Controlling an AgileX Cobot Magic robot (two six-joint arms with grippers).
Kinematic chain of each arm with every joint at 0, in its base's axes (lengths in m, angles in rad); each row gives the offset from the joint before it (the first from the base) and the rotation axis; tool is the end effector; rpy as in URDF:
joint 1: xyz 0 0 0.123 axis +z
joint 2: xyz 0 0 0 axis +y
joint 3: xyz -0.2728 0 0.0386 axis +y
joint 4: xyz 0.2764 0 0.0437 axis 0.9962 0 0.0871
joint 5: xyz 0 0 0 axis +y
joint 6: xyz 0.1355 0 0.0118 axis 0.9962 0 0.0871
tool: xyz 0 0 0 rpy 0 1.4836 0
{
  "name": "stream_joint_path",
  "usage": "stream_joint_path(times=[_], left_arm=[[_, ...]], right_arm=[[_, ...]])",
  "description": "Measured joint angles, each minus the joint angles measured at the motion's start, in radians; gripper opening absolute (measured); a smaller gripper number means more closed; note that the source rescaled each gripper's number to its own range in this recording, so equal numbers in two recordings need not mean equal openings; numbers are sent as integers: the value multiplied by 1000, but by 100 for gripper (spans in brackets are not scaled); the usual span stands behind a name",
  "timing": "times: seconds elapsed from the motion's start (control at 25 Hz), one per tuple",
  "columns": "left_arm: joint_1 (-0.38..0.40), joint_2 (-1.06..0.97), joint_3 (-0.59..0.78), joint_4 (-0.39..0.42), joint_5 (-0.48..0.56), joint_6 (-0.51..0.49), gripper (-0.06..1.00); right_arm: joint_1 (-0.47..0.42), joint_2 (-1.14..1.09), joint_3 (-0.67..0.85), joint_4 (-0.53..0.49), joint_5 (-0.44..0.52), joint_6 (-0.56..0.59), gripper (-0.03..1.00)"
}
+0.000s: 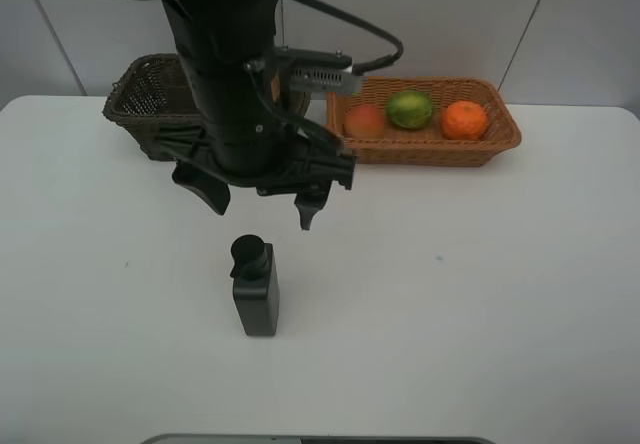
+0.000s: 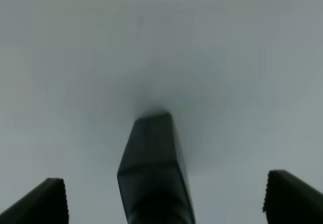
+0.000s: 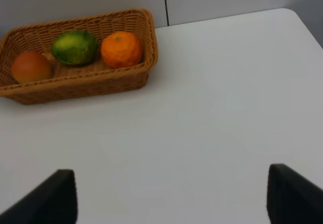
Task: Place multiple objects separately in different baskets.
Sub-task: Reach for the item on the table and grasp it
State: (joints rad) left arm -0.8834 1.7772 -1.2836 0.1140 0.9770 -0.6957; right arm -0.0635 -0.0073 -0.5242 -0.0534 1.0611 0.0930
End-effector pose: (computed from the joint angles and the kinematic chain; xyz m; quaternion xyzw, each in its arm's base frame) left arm 0.2532 -0.2882 0.1567 0.1203 0.9871 -0.0311 0.1013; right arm 0.0653 -0.0105 0.2792 0.0675 0.8420 -0.0188 0.5349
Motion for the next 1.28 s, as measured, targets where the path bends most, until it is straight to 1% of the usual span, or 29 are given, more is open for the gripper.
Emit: stream_joint_path(times=[0.28,0.44,0.76,0.84,1.0,1.04,1.08,1.16,1.24,1.28], left_arm=[[-2,0,79,-1,-14,-31,100],[-2,0,142,-5,-77,-33,100],[-2,0,253,-30,-250,-36,100],[-2,0,269,-30,-279,-36,100],[-2,0,283,-31,-302,-36,99],[-2,0,283,-31,-304,-36,97],[-2,0,283,-32,-306,-36,93],[-2,0,283,-33,-307,-36,78],[-2,0,283,-35,-309,-35,52],[-2,0,283,-35,-309,-35,52]], right_arm=[[0,0,0,0,0,0,62],[0,0,0,0,0,0,62],[0,0,0,0,0,0,62],[0,0,0,0,0,0,62],[0,0,0,0,0,0,62],[0,0,0,0,0,0,62],[0,0,0,0,0,0,62],[0,0,0,0,0,0,62],[0,0,0,0,0,0,62],[0,0,0,0,0,0,62]])
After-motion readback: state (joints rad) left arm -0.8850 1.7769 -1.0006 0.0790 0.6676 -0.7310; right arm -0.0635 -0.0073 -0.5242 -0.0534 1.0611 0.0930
